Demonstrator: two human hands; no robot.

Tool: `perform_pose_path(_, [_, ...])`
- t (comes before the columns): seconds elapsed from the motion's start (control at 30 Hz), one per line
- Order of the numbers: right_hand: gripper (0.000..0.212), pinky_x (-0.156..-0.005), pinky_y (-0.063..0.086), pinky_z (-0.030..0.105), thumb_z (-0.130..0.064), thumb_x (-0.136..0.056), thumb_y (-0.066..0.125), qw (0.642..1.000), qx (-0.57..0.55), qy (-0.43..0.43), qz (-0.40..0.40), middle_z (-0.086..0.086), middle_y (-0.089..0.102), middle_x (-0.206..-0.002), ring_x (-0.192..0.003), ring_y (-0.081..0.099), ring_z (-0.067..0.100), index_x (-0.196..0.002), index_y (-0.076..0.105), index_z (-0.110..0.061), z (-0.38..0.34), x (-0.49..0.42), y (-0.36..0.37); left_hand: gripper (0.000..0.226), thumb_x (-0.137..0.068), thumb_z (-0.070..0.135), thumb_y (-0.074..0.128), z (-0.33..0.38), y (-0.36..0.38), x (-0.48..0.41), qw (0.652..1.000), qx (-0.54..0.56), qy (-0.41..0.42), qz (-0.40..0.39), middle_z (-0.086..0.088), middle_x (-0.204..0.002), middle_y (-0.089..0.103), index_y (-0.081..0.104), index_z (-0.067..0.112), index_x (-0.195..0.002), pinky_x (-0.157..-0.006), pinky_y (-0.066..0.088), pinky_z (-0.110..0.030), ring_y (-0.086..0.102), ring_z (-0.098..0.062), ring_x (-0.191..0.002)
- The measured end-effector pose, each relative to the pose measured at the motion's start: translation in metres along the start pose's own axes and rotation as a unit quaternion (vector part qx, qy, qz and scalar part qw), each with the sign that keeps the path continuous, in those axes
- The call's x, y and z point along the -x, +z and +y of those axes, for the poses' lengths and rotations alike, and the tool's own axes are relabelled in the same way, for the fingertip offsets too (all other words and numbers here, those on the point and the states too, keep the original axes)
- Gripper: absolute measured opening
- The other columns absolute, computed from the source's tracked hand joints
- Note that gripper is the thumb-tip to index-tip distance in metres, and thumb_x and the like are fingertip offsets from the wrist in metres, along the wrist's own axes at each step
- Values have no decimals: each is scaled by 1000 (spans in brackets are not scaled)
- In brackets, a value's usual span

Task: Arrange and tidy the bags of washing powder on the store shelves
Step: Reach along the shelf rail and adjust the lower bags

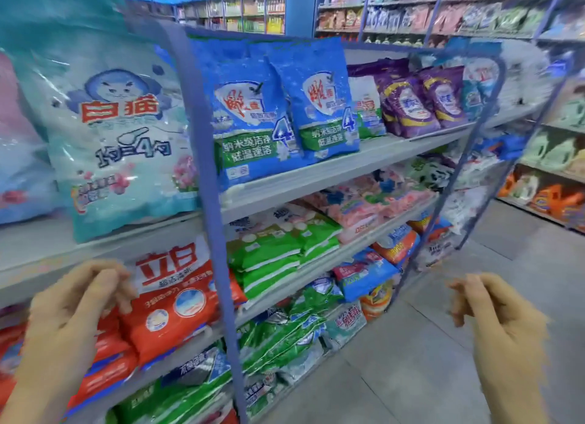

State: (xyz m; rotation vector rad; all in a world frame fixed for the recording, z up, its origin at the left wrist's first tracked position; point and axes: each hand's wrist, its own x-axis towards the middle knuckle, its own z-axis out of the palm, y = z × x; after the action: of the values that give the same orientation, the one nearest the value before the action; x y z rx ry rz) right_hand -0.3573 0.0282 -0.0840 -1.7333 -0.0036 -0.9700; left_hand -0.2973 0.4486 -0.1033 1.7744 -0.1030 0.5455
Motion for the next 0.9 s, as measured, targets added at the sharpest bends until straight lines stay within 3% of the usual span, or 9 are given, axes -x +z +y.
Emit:
perform_pose_path(0.1, [48,-49,47,17,-77,-71,52,998,7,54,27,-5,55,-55,-47,49,10,-70,65,-31,31,-14,-69,24,-74,49,52,32,85,21,996,42,-39,-63,-4,-61,64,69,31,-73,-46,44,-15,55,-11,-45])
perform_pose_path(0.2, [30,-48,45,10,-36,-92,51,995,11,76,64,-11,57,-51,-44,50,8,-66,64,-30,58,-34,-130,41,-92,12,49,39,167,29,995,45,-45,-80,2,-53,64,71,33,-66,-42,44,-12,55,-5,-42])
perform_pose_path(0.27, [42,-46,43,10,-4,-94,45,992,47,93,65,-11,56,-50,-43,49,8,-62,60,-26,81,-49,-172,34,-94,14,49,43,217,40,995,35,-45,-79,-1,-57,64,70,23,-69,-43,45,-20,56,-10,-43])
perform_pose_path(0.37, [42,-46,43,13,2,-94,44,990,69,104,68,-7,54,-51,-44,47,8,-62,58,-23,102,-71,-222,21,-94,16,49,55,288,54,994,51,-24,-88,-5,-67,62,60,12,-76,-56,44,-30,54,-11,-54])
perform_pose_path(0.5, [33,-48,42,21,-15,-92,46,990,69,93,78,-3,50,-51,-44,44,7,-62,58,-22,128,-99,-264,21,-95,5,46,73,372,49,993,39,-24,-109,2,-62,63,59,5,-79,-51,44,-13,54,-3,-52])
perform_pose_path(0.63, [40,-47,43,22,-55,-83,53,987,66,115,95,-2,50,-53,-45,44,7,-66,60,-21,163,-125,-295,21,-95,6,47,81,448,42,989,50,-33,-133,-4,-64,63,59,4,-77,-48,42,-8,54,-3,-50])
perform_pose_path(0.73, [34,-46,44,21,-31,-92,52,981,40,143,126,-4,49,-51,-45,43,7,-61,62,-22,194,-149,-315,28,-95,12,47,77,507,28,987,67,-45,-138,0,-64,64,63,15,-72,-49,43,-9,55,-2,-50])
perform_pose_path(0.83, [50,-45,46,17,-71,-71,60,976,36,168,133,-5,50,-50,-45,45,8,-63,64,-21,223,-184,-333,30,-92,24,48,71,575,8,981,108,-70,-144,7,-58,64,65,18,-69,-48,43,-10,55,-2,-50])
perform_pose_path(0.9, [62,-47,48,20,-83,-57,59,974,44,175,140,-5,51,-50,-45,47,8,-66,65,-21,243,-212,-347,36,-97,12,44,66,622,-12,979,112,-65,-160,9,-57,64,62,14,-66,-49,42,-9,55,0,-50])
